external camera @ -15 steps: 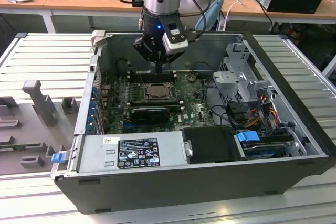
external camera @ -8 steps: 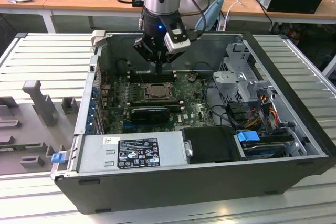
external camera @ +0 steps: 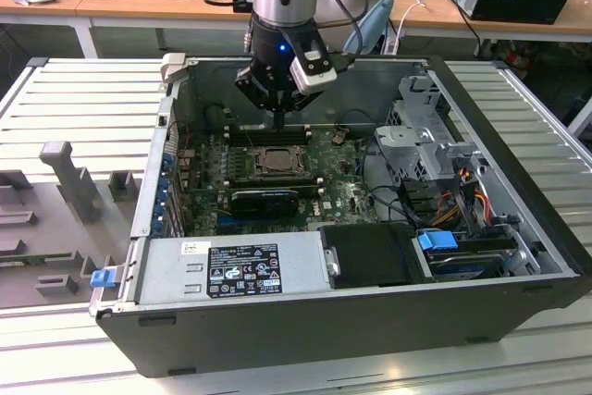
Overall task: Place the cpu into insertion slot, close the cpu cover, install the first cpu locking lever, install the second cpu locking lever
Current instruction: 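Install the first cpu locking lever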
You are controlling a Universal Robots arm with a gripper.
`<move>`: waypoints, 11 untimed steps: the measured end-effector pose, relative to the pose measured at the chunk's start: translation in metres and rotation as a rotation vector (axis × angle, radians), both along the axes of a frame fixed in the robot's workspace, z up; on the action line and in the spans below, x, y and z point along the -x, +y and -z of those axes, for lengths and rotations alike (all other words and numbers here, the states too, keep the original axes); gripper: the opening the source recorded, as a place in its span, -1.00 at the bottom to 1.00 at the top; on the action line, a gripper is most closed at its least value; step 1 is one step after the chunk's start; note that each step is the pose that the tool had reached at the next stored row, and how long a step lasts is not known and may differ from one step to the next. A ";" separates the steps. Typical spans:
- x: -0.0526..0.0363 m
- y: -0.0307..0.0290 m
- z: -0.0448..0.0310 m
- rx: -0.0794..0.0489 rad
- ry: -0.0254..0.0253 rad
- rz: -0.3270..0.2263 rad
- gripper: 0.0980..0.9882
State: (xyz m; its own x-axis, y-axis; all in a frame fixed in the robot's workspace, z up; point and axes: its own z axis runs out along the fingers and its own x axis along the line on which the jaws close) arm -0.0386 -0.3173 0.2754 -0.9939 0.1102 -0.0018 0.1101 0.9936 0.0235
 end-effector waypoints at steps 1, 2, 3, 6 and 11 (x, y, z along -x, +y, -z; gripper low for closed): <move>0.0021 0.0000 -0.0001 0.000 -0.0011 -0.001 -0.98; 0.0058 0.0000 -0.0001 0.000 -0.0029 -0.002 -0.98; 0.0092 0.0000 -0.0001 0.000 -0.0044 -0.002 -0.98; 0.0174 0.0000 0.0000 0.000 -0.0078 -0.003 -0.98; 0.0365 -0.0001 0.0021 0.000 -0.0086 -0.009 -0.98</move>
